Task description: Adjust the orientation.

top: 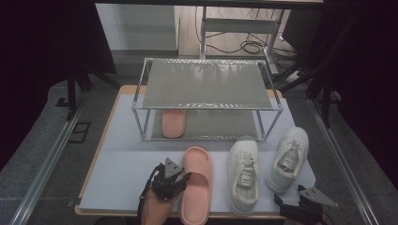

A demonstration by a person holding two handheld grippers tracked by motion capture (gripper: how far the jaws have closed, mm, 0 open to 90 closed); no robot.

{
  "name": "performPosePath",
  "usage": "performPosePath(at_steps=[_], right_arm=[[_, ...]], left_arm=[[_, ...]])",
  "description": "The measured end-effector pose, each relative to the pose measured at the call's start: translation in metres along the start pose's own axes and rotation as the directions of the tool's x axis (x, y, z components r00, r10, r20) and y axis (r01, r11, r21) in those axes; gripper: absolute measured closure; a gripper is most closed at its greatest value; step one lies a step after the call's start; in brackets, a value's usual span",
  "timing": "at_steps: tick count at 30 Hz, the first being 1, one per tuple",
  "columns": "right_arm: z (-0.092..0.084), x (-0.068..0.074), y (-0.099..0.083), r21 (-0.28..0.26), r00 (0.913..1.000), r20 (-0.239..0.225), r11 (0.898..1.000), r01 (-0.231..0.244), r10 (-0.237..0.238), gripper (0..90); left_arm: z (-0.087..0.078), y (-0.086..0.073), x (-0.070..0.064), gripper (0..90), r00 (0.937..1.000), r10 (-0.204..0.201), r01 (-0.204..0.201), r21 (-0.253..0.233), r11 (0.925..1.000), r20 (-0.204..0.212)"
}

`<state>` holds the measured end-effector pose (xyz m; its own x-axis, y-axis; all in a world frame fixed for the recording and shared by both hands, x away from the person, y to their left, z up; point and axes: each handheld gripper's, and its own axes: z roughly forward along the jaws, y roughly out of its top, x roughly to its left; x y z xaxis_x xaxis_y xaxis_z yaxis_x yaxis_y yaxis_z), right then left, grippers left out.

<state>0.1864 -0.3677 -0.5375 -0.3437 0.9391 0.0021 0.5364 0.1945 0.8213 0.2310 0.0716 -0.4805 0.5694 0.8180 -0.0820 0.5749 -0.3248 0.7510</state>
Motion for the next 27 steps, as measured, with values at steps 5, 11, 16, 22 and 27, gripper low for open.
performPosePath(at_steps=[5, 11, 16, 22, 27], right_arm=[[0.0, 0.0, 0.0, 0.0, 1.0, 0.0, 1.0, 0.0, 0.0, 0.0], [0.0, 0.0, 0.0, 0.0, 1.0, 0.0, 1.0, 0.0, 0.0, 0.0], [0.0, 0.0, 0.0, 0.0, 1.0, 0.0, 1.0, 0.0, 0.0, 0.0], [0.0, 0.0, 0.0, 0.0, 1.0, 0.0, 1.0, 0.0, 0.0, 0.0], [0.0, 0.0, 0.0, 0.0, 1.0, 0.0, 1.0, 0.0, 0.0, 0.0]], left_arm=[[-0.001, 0.004, 0.001, 75.8, 0.9998, 0.013, -0.013, 0.001, 0.9999, -0.017], [0.0, 0.009, 0.003, 81.0, 0.9991, 0.04, -0.04, 0.011, 0.9992, -0.012], [0.001, 0.011, 0.008, 82.7, 0.9992, 0.04, -0.04, 0.015, 0.9991, -0.003], [0.001, 0.018, 0.011, 82.9, 0.9986, 0.052, -0.052, 0.012, 0.9986, -0.012], [0.003, 0.029, 0.013, 83.0, 0.9979, 0.06, -0.06, 0.004, 0.9982, -0.023]])
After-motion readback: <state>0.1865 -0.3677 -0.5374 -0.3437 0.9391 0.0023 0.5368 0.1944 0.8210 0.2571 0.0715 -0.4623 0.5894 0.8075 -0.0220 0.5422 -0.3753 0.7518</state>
